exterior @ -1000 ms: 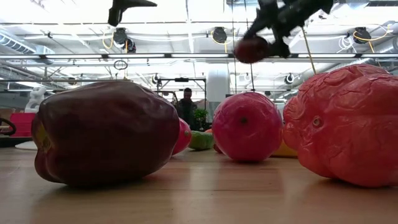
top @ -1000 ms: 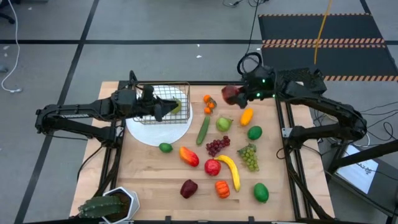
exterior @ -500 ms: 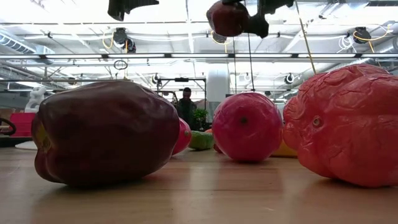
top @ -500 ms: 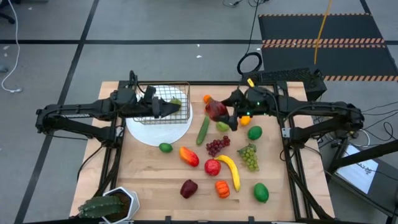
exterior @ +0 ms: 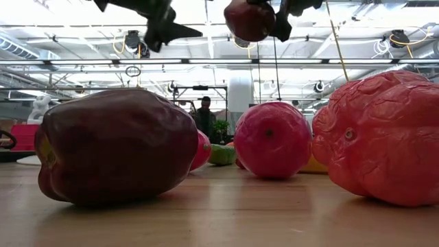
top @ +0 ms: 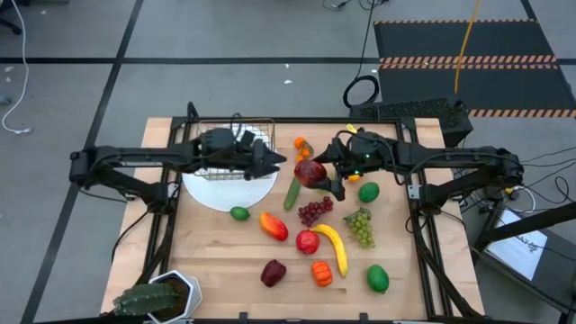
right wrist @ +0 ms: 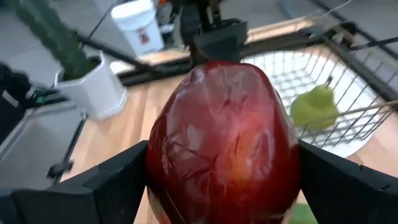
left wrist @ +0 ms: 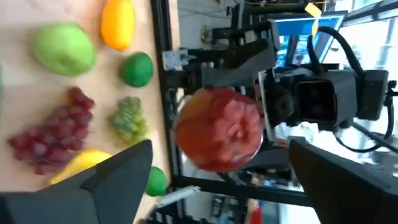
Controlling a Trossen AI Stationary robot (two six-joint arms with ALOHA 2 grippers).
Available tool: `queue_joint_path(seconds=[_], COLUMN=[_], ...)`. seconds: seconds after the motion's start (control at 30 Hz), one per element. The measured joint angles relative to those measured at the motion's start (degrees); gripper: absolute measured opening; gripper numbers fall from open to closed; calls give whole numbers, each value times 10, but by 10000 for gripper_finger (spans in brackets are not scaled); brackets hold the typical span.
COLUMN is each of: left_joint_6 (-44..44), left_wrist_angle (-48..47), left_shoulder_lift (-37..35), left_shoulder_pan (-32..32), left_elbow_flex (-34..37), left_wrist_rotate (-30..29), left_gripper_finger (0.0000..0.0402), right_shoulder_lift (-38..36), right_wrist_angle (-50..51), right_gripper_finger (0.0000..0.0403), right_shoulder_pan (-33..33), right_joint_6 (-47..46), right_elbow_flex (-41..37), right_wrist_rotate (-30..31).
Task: Build produce basket
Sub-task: Put the top apple into the wired basket
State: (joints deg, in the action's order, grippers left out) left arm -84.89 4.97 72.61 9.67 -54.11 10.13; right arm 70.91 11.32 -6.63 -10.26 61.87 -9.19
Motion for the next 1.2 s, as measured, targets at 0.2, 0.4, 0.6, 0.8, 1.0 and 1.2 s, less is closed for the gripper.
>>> queue_joint_path(seconds=[0.2, 0.4, 0.6, 0.8, 1.0, 1.2], left_joint_6=[-33, -44, -44, -27, -13, -6], left_wrist_angle=[89, 84, 86, 88, 70, 63], left_shoulder_lift=[55, 78, 86, 86, 86, 86], left_shoulder_pan=[-6, -16, -16, -16, -23, -28], left_elbow_flex=[0, 0, 0, 0, 0, 0], left_wrist_rotate=[6, 6, -2, -25, -22, -39], left_gripper_finger=[391, 399, 399, 399, 399, 399], right_shoulder_lift=[3, 3, 7, 19, 21, 22], right_wrist_angle=[6, 19, 51, 63, 64, 64], right_gripper_finger=[355, 355, 355, 355, 355, 355], right_shoulder_pan=[-1, -9, -16, -16, -16, -16], right_joint_6=[9, 26, 41, 39, 43, 46], right_elbow_flex=[0, 0, 0, 0, 0, 0], right_wrist_rotate=[-30, -32, -48, -74, -74, -75])
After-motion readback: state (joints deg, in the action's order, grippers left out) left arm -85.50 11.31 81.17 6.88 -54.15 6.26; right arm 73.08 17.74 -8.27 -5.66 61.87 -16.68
